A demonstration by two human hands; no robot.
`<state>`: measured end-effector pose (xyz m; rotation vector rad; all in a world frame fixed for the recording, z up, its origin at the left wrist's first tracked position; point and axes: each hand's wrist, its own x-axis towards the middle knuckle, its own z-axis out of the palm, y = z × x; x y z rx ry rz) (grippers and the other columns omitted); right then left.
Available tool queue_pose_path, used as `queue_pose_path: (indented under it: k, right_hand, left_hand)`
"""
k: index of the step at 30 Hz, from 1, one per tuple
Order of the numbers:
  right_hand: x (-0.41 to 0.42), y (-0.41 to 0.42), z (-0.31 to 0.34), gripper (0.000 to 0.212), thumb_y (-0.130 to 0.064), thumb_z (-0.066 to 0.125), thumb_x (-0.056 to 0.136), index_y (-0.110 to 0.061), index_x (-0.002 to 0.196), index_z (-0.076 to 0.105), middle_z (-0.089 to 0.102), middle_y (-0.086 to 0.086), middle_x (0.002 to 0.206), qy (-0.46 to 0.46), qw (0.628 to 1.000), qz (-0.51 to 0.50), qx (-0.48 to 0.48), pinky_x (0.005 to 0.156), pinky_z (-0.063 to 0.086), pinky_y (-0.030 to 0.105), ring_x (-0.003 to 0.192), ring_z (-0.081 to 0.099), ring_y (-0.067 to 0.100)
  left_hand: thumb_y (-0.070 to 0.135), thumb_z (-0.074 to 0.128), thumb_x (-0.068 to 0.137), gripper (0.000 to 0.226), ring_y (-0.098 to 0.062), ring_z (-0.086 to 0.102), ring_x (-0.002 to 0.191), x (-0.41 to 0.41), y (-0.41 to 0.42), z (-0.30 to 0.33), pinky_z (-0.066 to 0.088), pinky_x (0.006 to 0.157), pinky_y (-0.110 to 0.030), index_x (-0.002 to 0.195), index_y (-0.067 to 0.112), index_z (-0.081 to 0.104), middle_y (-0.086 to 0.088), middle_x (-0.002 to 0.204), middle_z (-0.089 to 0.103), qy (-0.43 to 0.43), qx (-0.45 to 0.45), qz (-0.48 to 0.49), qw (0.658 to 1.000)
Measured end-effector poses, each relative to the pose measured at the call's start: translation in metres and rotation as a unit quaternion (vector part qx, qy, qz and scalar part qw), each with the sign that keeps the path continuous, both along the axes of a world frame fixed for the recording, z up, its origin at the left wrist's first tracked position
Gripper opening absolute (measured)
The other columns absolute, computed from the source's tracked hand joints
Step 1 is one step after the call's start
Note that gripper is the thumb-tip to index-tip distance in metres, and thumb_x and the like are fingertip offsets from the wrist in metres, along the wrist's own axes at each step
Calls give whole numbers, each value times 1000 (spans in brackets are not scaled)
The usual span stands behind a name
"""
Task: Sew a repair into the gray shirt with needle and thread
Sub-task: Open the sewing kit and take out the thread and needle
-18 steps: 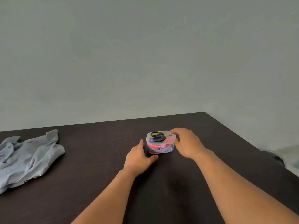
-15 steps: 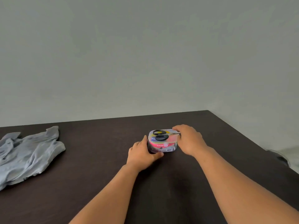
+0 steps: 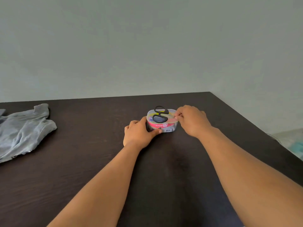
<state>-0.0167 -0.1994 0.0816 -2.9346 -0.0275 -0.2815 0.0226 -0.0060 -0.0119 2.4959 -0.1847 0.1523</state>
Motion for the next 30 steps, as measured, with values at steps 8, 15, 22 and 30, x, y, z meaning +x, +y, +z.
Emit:
queue_pose_path:
  k: [8, 15, 22, 30]
  right_hand:
    - [-68, -40, -6, 7, -18, 67, 93, -19, 89, 73, 66, -1, 79, 138, 960, 14, 242, 70, 43, 28, 74, 56, 15]
    - [-106, -53, -12, 6, -19, 73, 89, -23, 89, 77, 74, 3, 86, 310, 929, 10, 204, 83, 46, 26, 80, 59, 10]
    - [-113, -43, -11, 10, -20, 72, 90, -22, 97, 78, 75, 1, 92, 332, 924, 19, 188, 84, 45, 22, 82, 59, 6]
    - [-112, -44, -15, 7, -21, 80, 82, -27, 86, 81, 74, -13, 75, 324, 932, 6, 164, 86, 47, 22, 79, 64, 2]
  left_hand:
    - [84, 56, 74, 71, -20, 45, 132, 2, 0, -3, 33, 106, -40, 130, 41, 50, 4, 117, 65, 12, -6, -4, 1000]
    - [86, 55, 72, 76, -24, 47, 132, 0, -1, 0, 37, 106, -44, 132, 41, 48, 2, 122, 64, 21, 0, -5, 1000]
    - [76, 61, 80, 69, -23, 47, 132, -7, -2, 6, 34, 108, -45, 133, 33, 51, 0, 120, 65, 1, 2, -11, 1000]
    - [75, 62, 81, 69, -24, 46, 133, -8, -5, 9, 33, 109, -45, 133, 32, 51, -1, 121, 65, 2, 1, -14, 1000]
